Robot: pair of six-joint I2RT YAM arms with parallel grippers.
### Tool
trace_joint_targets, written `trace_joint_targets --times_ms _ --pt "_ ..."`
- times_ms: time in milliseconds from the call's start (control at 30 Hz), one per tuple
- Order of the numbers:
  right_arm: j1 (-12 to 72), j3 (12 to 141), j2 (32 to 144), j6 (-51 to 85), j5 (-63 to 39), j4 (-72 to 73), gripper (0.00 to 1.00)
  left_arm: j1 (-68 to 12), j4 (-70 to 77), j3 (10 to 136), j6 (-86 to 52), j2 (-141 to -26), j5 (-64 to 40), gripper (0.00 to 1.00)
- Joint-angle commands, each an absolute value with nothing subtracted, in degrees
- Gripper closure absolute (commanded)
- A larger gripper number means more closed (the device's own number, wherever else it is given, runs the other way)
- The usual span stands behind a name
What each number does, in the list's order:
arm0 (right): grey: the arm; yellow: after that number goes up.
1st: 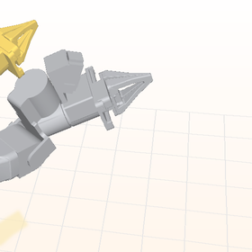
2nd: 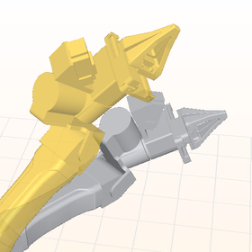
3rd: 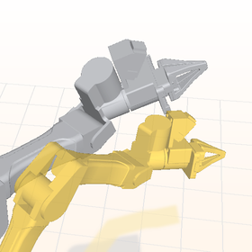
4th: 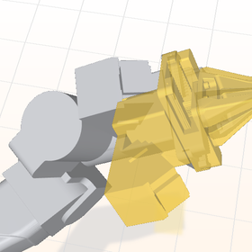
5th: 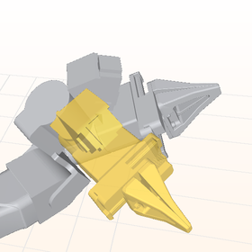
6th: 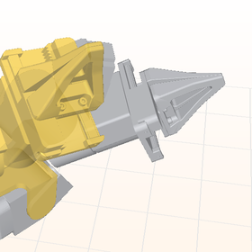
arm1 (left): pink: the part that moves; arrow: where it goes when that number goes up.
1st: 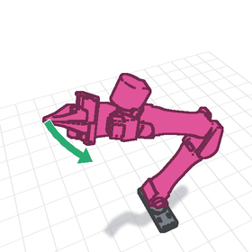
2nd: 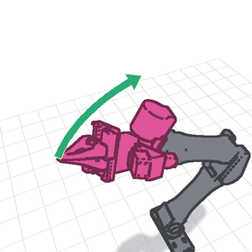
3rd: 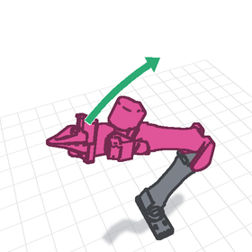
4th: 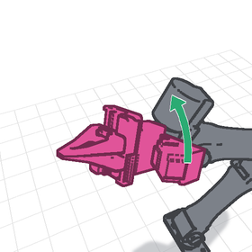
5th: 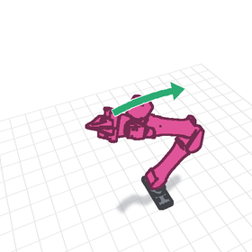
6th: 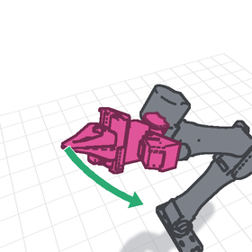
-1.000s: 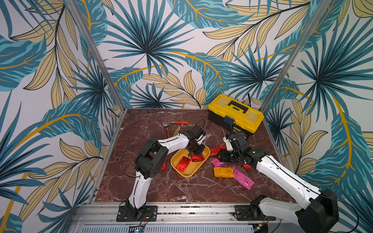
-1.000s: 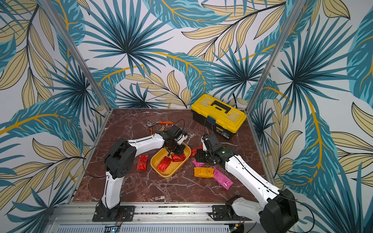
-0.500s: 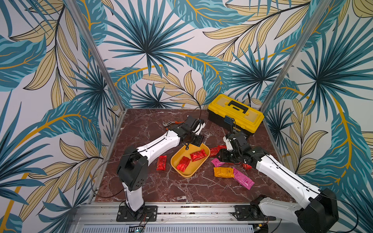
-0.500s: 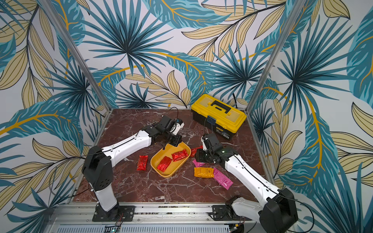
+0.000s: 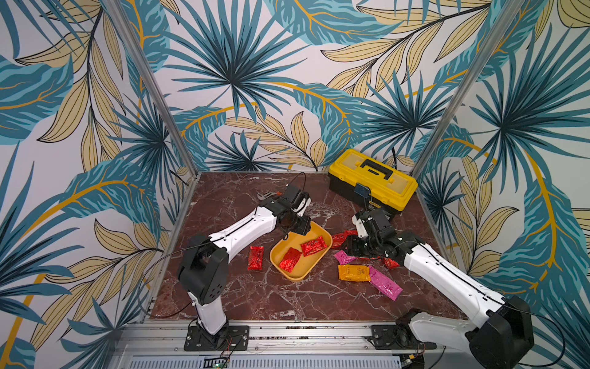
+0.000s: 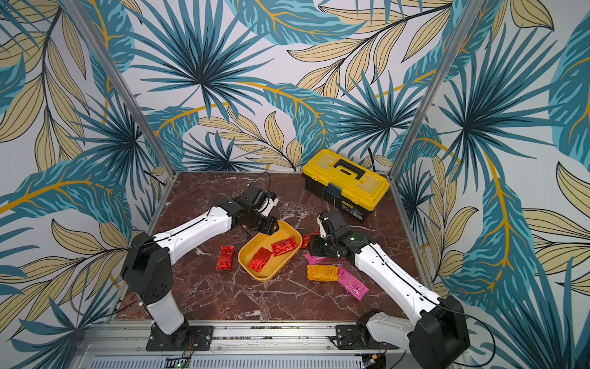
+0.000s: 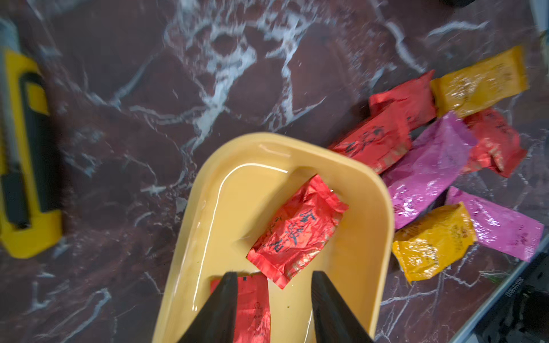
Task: Take the tea bags out of the storage box
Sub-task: Pick up the tea bag from the storage box.
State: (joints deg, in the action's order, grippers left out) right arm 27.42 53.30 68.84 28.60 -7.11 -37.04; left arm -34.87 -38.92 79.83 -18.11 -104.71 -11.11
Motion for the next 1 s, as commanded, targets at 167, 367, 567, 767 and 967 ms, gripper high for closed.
trace_joint_targets --times_ms 167,367,567,767,967 --pt "27.2 53.5 68.2 27.7 -7.0 -38.0 0.51 -35.2 -28.6 67.9 -38.7 -100.5 -11.1 0.61" --pt "27.2 53.8 68.5 27.8 -7.5 -38.0 0.51 -35.8 -18.8 60.3 -49.5 -98.4 -10.3 0.61" --pt "27.2 53.5 67.7 27.0 -7.3 -38.1 0.51 -36.0 -11.4 57.5 -54.5 -99.2 -9.5 0.64" --pt "27.0 53.3 66.8 26.7 -7.3 -38.3 0.51 -36.6 -12.5 57.9 -54.8 -99.7 -6.2 0.67" --pt "26.6 53.7 67.0 26.0 -7.3 -38.3 0.51 -37.0 -12.9 57.6 -54.8 -100.2 -5.1 0.6"
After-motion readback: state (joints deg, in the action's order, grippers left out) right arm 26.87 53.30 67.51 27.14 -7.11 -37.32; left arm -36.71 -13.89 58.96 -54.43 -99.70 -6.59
